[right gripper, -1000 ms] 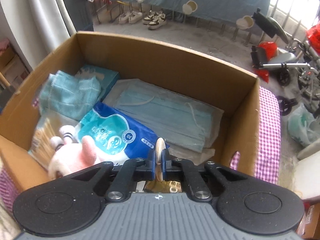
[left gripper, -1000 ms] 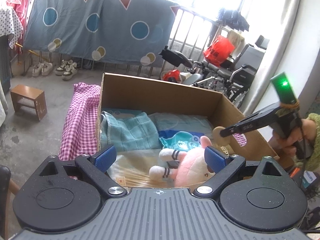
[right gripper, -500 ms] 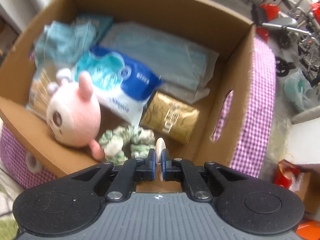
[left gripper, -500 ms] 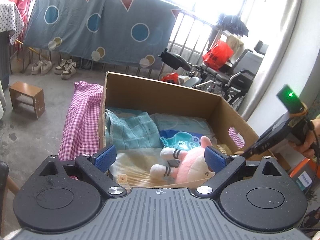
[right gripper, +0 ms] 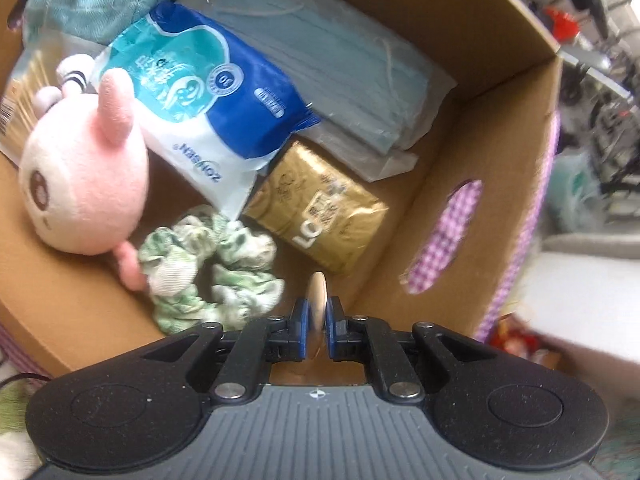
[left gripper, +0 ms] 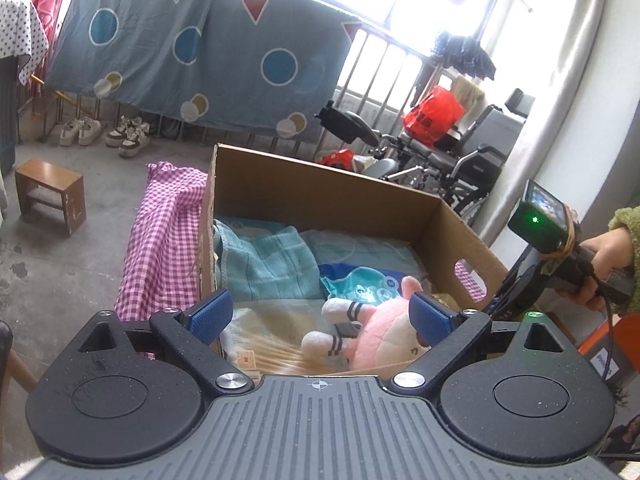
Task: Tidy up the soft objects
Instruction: 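Press the sponge pad down beside the scrunchie and open the right gripper, then move the right gripper out of the box to the white foam ring, then grasp the white foam ring by its rim with the right gripper, then lift the foam ring and lower it into the box, then open the right gripper in the box and withdraw it upward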
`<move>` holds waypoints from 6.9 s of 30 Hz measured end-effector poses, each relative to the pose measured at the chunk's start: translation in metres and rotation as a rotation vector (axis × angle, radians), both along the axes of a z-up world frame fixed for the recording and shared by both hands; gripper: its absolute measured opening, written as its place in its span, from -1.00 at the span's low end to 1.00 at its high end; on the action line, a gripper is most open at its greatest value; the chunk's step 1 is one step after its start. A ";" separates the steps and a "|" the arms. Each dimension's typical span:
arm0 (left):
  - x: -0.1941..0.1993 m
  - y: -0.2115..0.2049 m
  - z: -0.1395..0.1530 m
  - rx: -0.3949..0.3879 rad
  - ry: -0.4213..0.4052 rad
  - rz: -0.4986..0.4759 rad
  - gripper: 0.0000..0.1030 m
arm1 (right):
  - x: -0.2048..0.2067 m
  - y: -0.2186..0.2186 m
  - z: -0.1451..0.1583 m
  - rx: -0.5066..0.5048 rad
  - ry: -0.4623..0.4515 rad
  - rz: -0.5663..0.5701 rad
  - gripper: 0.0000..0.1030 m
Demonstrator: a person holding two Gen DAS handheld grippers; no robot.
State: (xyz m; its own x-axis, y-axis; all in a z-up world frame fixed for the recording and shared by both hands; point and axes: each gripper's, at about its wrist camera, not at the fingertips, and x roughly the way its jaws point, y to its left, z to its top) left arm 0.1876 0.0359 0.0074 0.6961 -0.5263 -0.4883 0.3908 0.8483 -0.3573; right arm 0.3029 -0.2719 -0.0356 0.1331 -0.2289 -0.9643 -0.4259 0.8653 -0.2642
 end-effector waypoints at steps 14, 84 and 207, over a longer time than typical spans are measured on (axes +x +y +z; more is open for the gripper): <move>-0.004 -0.002 0.004 0.007 -0.013 -0.003 0.85 | -0.014 0.007 0.024 -0.060 -0.167 0.090 -0.67; -0.075 -0.073 -0.090 0.483 0.126 -0.202 -0.06 | -0.164 0.110 -0.036 0.719 -0.296 -0.063 -0.65; 0.005 -0.036 0.007 -0.066 0.036 -0.272 0.99 | -0.015 -0.023 0.049 0.351 -0.098 -0.214 -0.55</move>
State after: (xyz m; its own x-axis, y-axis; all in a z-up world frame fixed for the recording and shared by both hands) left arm 0.1928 0.0004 0.0140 0.5077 -0.7230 -0.4685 0.5874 0.6883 -0.4256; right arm 0.2883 -0.2947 0.0135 0.2128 0.0786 -0.9739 -0.2147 0.9762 0.0319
